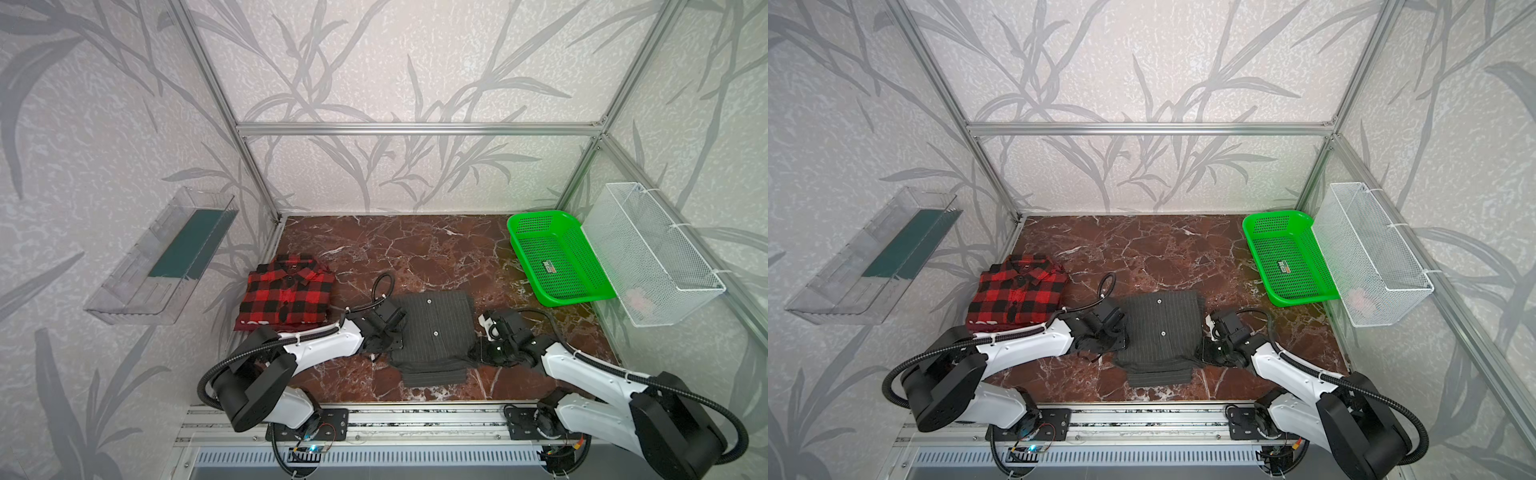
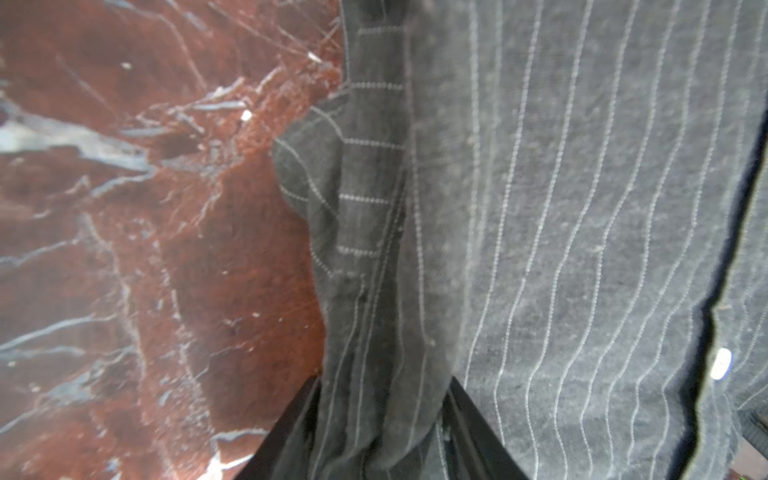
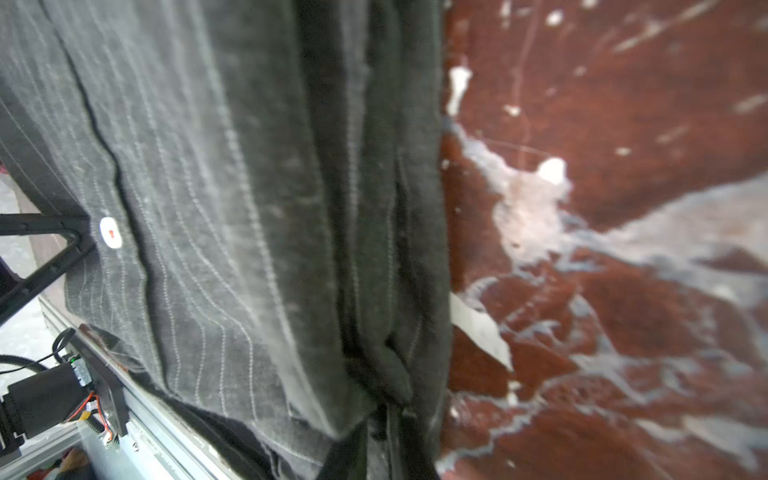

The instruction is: Fold and stack the long sleeve shirts

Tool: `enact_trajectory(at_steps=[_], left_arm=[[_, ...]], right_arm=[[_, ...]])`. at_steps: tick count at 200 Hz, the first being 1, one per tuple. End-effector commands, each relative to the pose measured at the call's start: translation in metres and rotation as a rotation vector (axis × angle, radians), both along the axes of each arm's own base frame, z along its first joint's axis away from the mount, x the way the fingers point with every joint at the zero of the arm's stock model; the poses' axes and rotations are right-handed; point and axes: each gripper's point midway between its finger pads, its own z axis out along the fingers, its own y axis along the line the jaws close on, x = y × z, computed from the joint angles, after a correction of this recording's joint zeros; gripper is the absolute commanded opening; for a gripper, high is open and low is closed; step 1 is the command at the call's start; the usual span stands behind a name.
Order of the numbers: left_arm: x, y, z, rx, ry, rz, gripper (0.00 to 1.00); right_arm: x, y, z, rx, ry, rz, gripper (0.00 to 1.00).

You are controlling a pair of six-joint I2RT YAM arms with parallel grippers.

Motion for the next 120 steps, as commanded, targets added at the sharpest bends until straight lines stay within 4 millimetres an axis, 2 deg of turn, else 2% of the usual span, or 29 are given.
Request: enact_trajectory(at_steps=[1,22,30,54,64,89,120], left_arm=[[0.008,0.003,0.037,-0.027,-0.101,0.005,0.5],[0.018,0.018,0.07,-0.02,-0.226,0.028,0.54],[0.02,0.027,0.076,-0.002,-0.25,0.038,0.56],[0.023,0.043,0.067,0.029,-0.222,0.059,0.57],[0.022,0.044,0.057,0.037,-0.194,0.059,0.57],[0.019,0.033,0.033,0.01,-0.128,0.04,0.55],[0.017,0.007,0.013,-0.059,-0.041,0.026,0.51]], right_arm=[[0.006,0.003,0.017,0.0,-0.034,0.015,0.18],[0.016,-0.015,0.038,-0.086,-0.142,-0.008,0.44],[0.018,-0.019,0.046,-0.093,-0.177,-0.003,0.49],[0.021,-0.022,0.051,-0.095,-0.17,-0.007,0.54],[0.022,-0.017,0.05,-0.078,-0.161,-0.003,0.61],[0.025,-0.008,0.043,-0.049,-0.128,0.004,0.61],[0.029,0.006,0.029,-0.014,-0.085,-0.004,0.48]])
